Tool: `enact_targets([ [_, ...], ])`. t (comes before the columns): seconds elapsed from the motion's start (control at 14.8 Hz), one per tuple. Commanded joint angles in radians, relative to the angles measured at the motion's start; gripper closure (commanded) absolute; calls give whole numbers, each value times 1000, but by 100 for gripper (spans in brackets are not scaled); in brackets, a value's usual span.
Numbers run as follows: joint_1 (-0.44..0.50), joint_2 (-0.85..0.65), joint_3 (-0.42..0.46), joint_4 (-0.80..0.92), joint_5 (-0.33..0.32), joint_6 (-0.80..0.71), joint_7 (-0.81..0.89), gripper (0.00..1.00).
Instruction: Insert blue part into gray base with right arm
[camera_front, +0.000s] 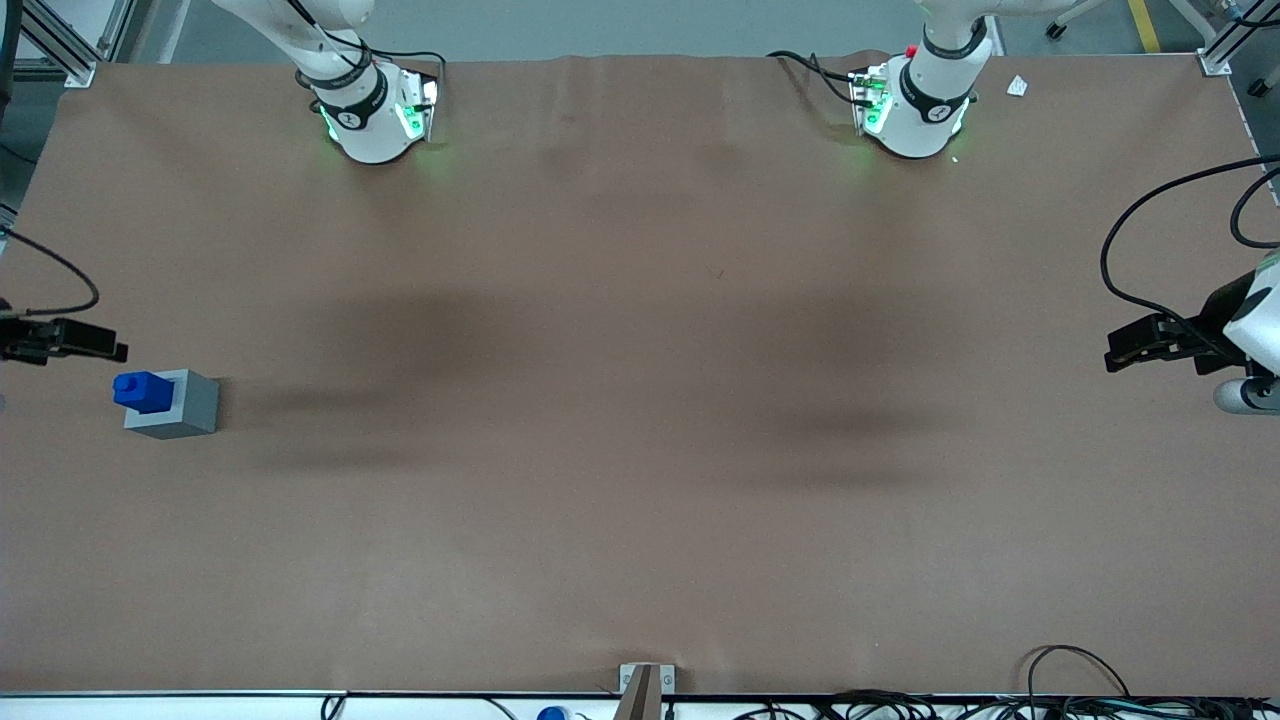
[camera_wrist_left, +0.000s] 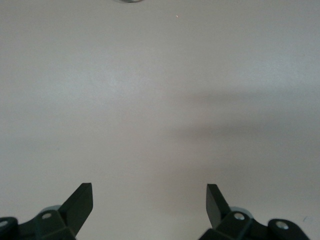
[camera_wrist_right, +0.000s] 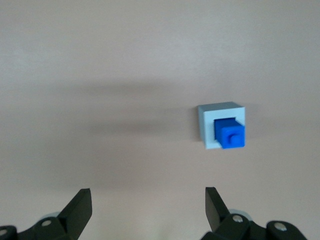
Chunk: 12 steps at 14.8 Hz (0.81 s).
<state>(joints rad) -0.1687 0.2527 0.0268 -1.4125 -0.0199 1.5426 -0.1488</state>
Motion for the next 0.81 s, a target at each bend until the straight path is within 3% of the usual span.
enact_targets([
  [0.0,55,-78,-7,-34,5,-25,96,0],
  [0.47,100,-107,-5,-25,9,1,164,0],
  [0.74,106,-104,-8,-14,54,-1,205,0],
])
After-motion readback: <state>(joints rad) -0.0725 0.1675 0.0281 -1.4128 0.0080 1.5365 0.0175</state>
